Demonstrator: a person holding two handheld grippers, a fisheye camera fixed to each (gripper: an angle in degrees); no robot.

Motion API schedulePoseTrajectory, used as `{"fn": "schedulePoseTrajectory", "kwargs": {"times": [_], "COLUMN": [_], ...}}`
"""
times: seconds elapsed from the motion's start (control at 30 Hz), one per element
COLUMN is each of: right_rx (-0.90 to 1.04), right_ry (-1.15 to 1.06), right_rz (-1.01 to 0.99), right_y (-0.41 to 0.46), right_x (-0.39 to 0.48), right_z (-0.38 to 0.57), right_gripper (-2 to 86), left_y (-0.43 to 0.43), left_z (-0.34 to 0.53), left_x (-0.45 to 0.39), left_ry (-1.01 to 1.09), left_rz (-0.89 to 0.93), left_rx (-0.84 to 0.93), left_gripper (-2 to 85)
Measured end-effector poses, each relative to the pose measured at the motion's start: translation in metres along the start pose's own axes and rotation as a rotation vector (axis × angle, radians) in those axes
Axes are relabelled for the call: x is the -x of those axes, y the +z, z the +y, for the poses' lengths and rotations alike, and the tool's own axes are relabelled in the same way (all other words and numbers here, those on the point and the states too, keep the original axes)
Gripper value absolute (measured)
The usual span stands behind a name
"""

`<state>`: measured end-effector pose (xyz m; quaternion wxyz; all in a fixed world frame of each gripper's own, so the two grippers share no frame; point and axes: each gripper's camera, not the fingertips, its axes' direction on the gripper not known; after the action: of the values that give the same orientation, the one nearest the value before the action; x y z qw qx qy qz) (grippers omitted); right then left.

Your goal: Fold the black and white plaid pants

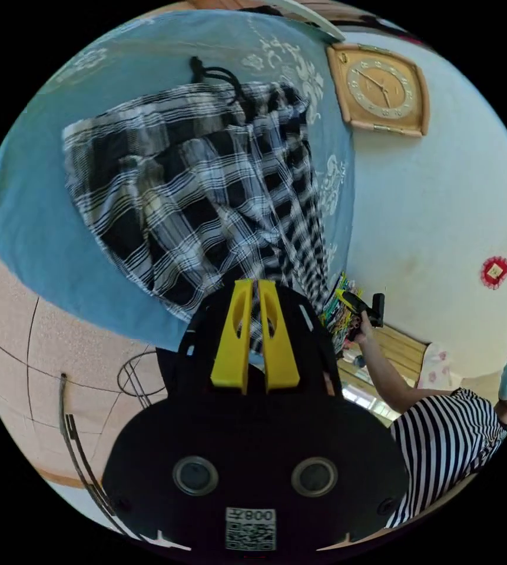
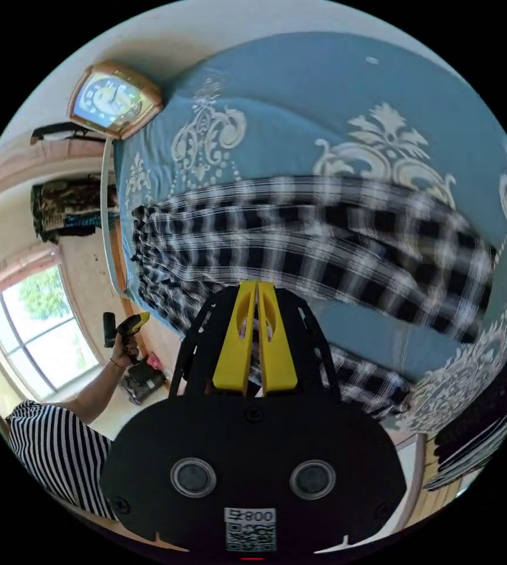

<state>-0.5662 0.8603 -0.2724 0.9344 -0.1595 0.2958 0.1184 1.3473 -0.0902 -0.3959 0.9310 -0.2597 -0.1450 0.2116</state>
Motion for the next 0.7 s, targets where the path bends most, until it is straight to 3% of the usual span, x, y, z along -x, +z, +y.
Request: {"fn": "schedulePoseTrajectory", "kwargs": {"times": [0.27, 0.5, 0.7], "right_rx": [-0.131, -0.296, -0.369], "right_ry": [0.191, 0.212, 0.241], "right_rz": [0.035, 0.161, 0.128], "right_y": [-0.054, -0.121, -0.157], "right_x": [-0.102, -0.168, -0.223], "right_z": [0.100, 0.127, 0.145], "right_gripper": [3.3, 6.7, 8.7], "left_y": [0.051, 0.097, 0.155], "left_z": [-0.075, -0.119, -0.142], "left_x": [-0.140, -0.228, -0.293], "left_ry": [0.340, 0.500, 0.607], "left_rz": [-0.247, -0.455, -0.565], "left_rx": [0.145, 0.163, 0.212], "left_gripper": [2.2, 3.6, 4.4]}}
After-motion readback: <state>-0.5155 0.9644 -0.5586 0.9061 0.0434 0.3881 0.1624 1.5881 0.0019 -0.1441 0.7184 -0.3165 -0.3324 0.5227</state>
